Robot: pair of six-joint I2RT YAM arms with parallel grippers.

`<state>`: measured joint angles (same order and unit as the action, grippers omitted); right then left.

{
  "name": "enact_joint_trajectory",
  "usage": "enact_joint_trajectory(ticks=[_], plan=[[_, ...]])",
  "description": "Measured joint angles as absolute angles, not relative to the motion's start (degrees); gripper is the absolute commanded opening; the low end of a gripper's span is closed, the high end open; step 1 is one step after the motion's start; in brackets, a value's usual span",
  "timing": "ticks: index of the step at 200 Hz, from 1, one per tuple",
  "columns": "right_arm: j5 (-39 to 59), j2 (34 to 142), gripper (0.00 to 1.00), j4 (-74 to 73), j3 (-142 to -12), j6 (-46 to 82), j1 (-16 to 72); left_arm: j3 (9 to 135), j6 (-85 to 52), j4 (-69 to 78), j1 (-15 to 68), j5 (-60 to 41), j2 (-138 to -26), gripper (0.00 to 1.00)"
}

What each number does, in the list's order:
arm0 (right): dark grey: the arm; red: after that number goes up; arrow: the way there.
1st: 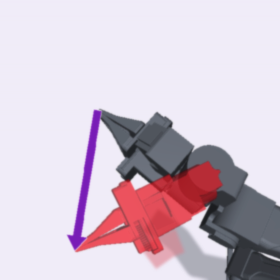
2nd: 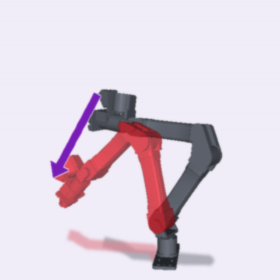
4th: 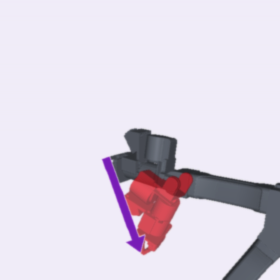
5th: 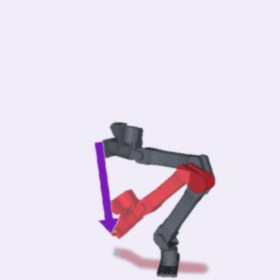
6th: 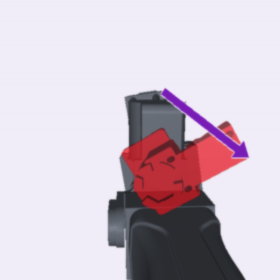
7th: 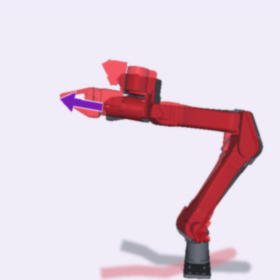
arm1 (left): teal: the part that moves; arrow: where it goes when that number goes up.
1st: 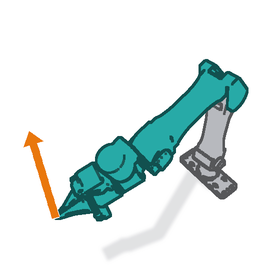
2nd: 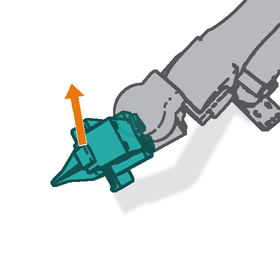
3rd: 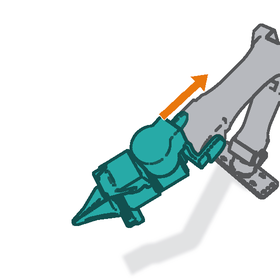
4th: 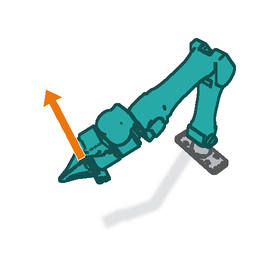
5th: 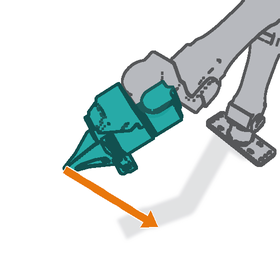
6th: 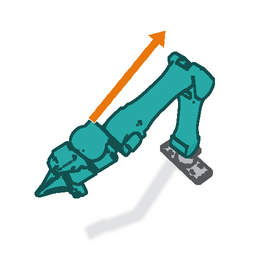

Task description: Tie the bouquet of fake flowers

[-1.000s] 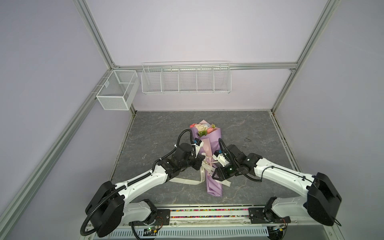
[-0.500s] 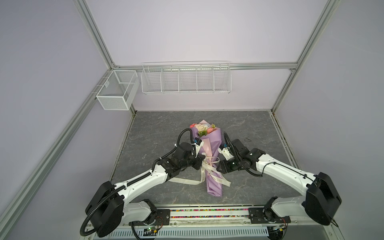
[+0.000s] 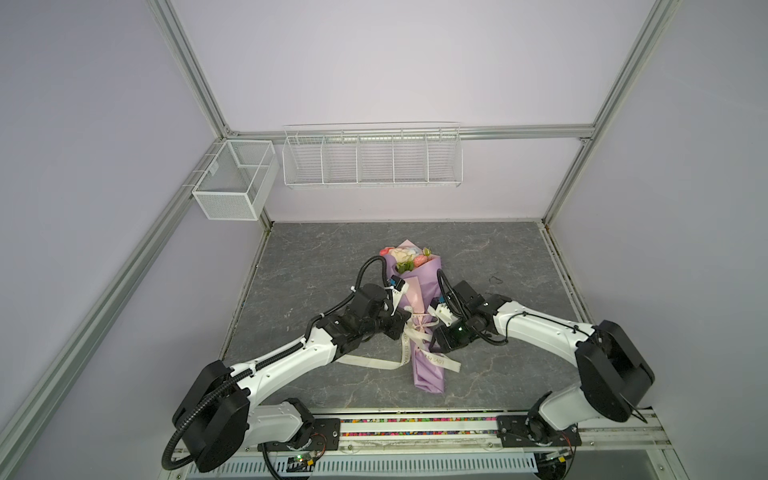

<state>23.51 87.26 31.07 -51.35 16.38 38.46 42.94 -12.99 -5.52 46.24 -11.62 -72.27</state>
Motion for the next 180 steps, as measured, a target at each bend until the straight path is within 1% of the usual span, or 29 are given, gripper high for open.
enact_joint_trajectory(ticks=[16, 28, 44, 55, 79, 99, 104, 121, 135, 156, 169, 180], plan=[[23.4, 86.8, 0.28, 31.1, -51.4, 15.8, 38.3, 42.9, -13.0, -5.6, 46.2, -11.6, -72.3, 0.00], [23.3, 86.3, 0.23, 31.1, -51.4, 15.8, 38.2, 42.9, -13.0, -5.5, 46.2, -11.6, -72.2, 0.00], [23.0, 85.6, 0.23, 31.5, -51.5, 15.8, 38.2, 42.9, -13.0, -5.5, 46.2, -11.6, -72.2, 0.00], [22.7, 85.1, 0.18, 31.8, -51.6, 15.7, 38.2, 42.9, -13.0, -5.6, 46.2, -11.6, -72.2, 0.00], [22.2, 83.8, 0.19, 32.5, -51.8, 15.8, 38.2, 42.9, -13.0, -5.6, 46.2, -11.6, -72.2, 0.00], [21.7, 82.8, 0.11, 32.6, -51.9, 16.0, 38.2, 42.9, -13.0, -5.6, 46.2, -11.6, -72.2, 0.00], [21.5, 82.6, 0.07, 32.7, -51.9, 15.9, 38.2, 42.9, -13.0, -5.6, 46.2, -11.7, -72.2, 0.00], [20.3, 81.6, 0.07, 32.9, -51.9, 16.5, 38.2, 42.9, -13.0, -5.6, 46.2, -11.8, -72.2, 0.00], [17.6, 80.0, 0.07, 33.3, -51.8, 16.7, 38.0, 42.9, -13.0, -5.6, 46.2, -11.8, -72.2, 0.00], [10.0, 75.1, 0.06, 34.8, -51.5, 17.5, 36.6, 42.9, -13.0, -6.1, 46.2, -11.8, -72.2, 0.00], [5.9, 71.0, 0.07, 36.0, -51.5, 18.1, 33.2, 42.9, -13.1, -6.2, 46.2, -11.8, -72.2, 0.00], [3.2, 67.5, 0.07, 36.5, -51.5, 18.9, 28.0, 42.8, -13.2, -6.4, 46.2, -11.8, -72.2, 0.00]])
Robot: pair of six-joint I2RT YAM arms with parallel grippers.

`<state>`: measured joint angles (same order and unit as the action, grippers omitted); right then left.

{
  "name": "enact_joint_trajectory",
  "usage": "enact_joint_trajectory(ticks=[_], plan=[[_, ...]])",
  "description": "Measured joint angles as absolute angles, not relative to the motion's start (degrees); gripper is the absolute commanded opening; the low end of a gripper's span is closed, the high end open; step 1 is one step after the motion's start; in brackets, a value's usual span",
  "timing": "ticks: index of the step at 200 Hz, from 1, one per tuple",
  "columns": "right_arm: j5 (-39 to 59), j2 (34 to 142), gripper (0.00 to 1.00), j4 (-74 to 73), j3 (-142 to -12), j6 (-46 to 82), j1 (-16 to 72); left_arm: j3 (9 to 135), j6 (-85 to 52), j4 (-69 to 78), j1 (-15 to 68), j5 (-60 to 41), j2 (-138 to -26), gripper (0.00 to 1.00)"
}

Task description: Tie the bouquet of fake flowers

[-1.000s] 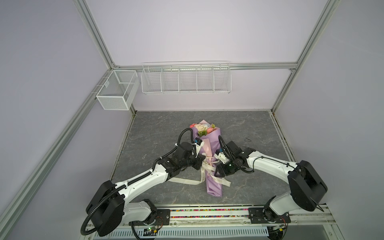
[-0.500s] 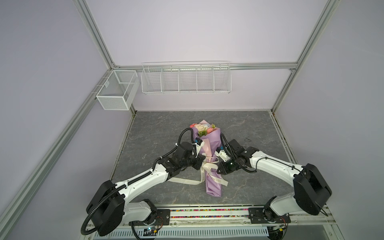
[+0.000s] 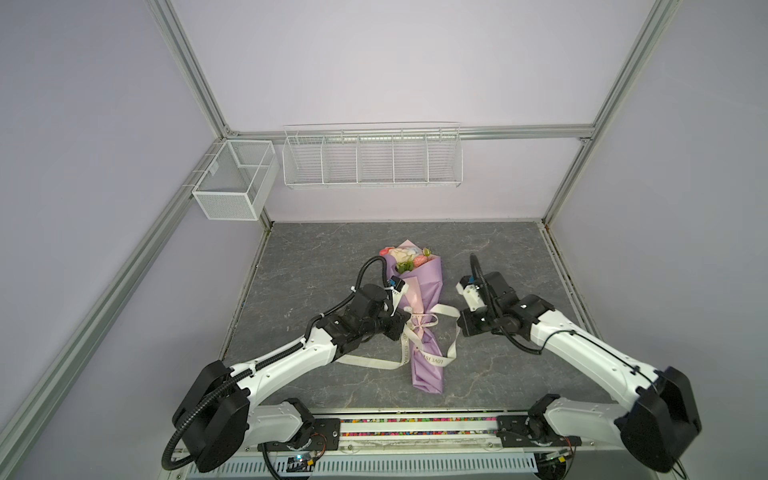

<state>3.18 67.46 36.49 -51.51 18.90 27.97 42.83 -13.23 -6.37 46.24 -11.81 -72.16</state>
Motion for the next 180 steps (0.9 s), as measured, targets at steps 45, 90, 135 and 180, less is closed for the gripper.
enact_joint_trajectory(ticks=[45, 90, 135, 180], plan=[[-0.5, 66.1, 0.11, 38.7, -55.2, 19.7, 12.4, 41.8, -13.3, -6.6, 46.2, -11.7, -70.3, 0.00], [2.5, 75.4, 0.13, 39.1, -58.0, 19.6, 6.2, 39.4, -14.4, -6.8, 46.2, -10.2, -66.1, 0.00], [6.3, 75.2, 0.15, 39.0, -52.6, 21.2, 6.3, 36.4, -16.1, -7.0, 46.2, -10.3, -63.8, 0.00], [7.6, 71.1, 0.44, 39.3, -47.9, 23.8, 6.4, 34.2, -18.1, -7.2, 46.2, -10.3, -63.0, 0.00]])
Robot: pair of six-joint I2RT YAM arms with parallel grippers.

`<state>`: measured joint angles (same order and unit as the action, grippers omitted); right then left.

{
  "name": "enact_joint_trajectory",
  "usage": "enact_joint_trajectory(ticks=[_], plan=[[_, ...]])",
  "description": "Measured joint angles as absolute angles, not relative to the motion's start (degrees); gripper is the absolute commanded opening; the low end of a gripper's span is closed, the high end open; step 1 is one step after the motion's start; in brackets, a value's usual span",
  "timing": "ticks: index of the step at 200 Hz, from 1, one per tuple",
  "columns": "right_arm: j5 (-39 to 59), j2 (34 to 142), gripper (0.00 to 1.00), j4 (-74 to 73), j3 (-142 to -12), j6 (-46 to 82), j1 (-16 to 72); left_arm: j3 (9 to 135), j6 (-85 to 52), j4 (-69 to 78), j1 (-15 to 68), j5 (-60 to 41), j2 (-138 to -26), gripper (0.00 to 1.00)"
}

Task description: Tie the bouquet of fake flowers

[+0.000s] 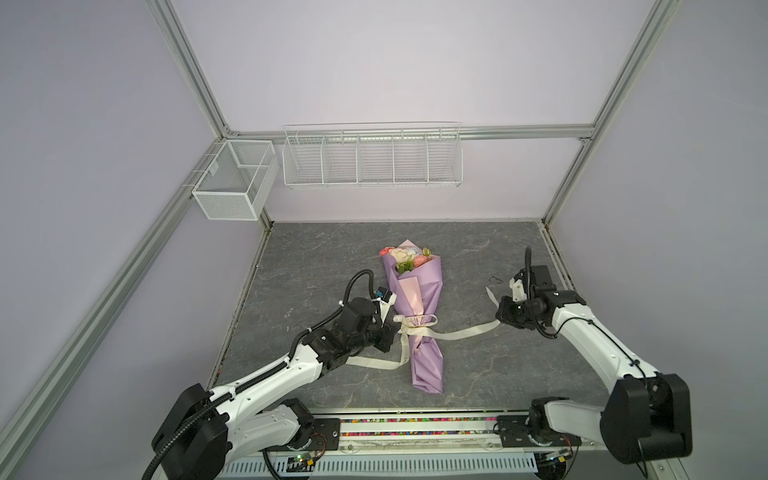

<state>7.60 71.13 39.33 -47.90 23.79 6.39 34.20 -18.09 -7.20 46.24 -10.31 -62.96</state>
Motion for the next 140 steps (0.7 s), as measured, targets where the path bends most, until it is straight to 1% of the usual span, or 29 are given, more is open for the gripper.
enact_joint_trajectory(ticks=[6, 29, 56, 92, 116, 140], plan=[[7.8, 70.4, 0.46, 39.4, -47.3, 24.5, 6.5, 33.8, -18.4, -7.2, 46.2, -10.3, -62.7, 0.00], [9.2, 66.5, 0.47, 39.2, -45.3, 26.7, 8.2, 32.1, -19.5, -6.8, 46.2, -10.2, -61.1, 0.00], [12.5, 63.9, 0.50, 37.0, -43.4, 30.7, 14.2, 31.1, -20.5, -7.2, 46.2, -9.4, -59.6, 0.00], [14.8, 65.0, 0.53, 32.2, -40.2, 38.3, 22.1, 29.5, -22.0, -8.1, 46.2, -7.3, -58.2, 0.00], [16.0, 67.0, 0.53, 28.7, -37.5, 43.2, 24.9, 28.9, -23.2, -10.2, 46.2, -5.5, -57.9, 0.00], [16.1, 69.8, 0.54, 26.8, -37.2, 45.9, 26.9, 30.7, -23.7, -15.5, 46.2, -4.2, -58.0, 0.00]])
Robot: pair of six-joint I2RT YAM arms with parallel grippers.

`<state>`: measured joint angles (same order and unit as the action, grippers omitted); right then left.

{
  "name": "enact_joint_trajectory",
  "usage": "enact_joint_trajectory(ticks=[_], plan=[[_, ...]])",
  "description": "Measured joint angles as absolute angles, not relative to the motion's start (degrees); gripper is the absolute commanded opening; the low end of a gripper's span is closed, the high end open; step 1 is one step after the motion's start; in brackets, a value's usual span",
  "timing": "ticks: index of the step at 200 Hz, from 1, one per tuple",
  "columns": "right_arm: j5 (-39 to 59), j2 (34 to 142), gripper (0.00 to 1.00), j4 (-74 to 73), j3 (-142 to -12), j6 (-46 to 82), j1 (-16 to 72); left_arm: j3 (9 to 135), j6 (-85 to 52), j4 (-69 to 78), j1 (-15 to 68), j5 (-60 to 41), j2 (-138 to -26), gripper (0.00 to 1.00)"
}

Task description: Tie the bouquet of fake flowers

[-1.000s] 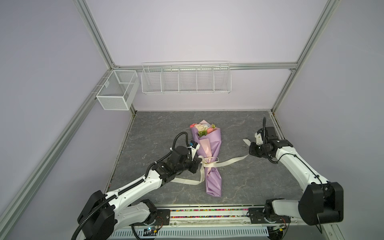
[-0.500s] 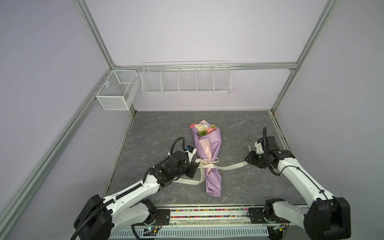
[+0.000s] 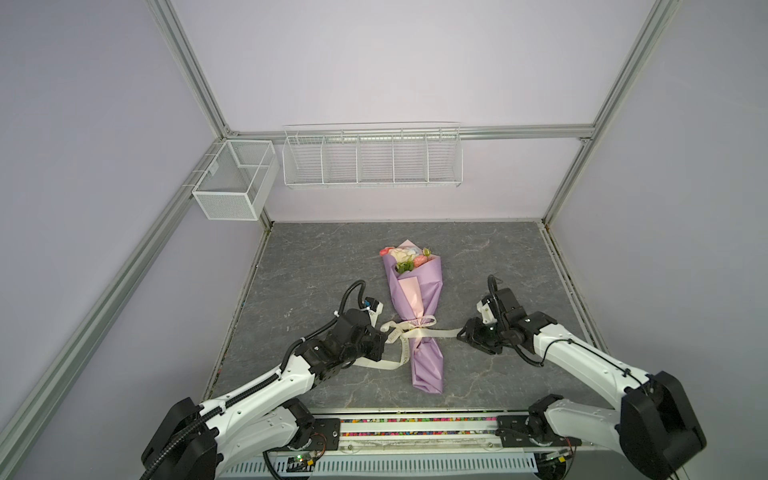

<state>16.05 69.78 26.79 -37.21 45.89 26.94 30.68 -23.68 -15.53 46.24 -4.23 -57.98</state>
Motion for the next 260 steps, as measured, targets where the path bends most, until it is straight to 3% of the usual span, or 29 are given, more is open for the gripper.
enact_joint_trajectory(ticks=[70, 120, 146, 170, 218, 260], plan=[[16.6, 73.5, 0.57, 21.9, -36.9, 51.5, 28.2, 51.4, -18.7, -34.6, 46.2, -3.9, -69.5, 0.00], [17.7, 76.1, 0.57, 18.1, -36.9, 54.4, 29.6, 51.1, -19.6, -40.6, 46.2, -3.9, -79.0, 0.00], [17.9, 76.9, 0.57, 16.7, -36.9, 55.3, 30.1, 47.8, -22.0, -39.5, 46.2, -3.0, -77.9, 0.09], [18.1, 77.8, 0.57, 16.2, -37.1, 55.6, 30.3, 44.0, -24.9, -38.1, 46.2, -1.4, -74.7, 0.34], [18.0, 78.5, 0.57, 15.9, -37.6, 55.8, 30.5, 41.4, -26.5, -36.8, 46.2, 0.5, -68.1, 0.41], [17.4, 78.4, 0.52, 15.9, -38.3, 55.7, 30.7, 40.9, -18.5, -27.2, 46.2, -1.5, -60.1, 0.45]])
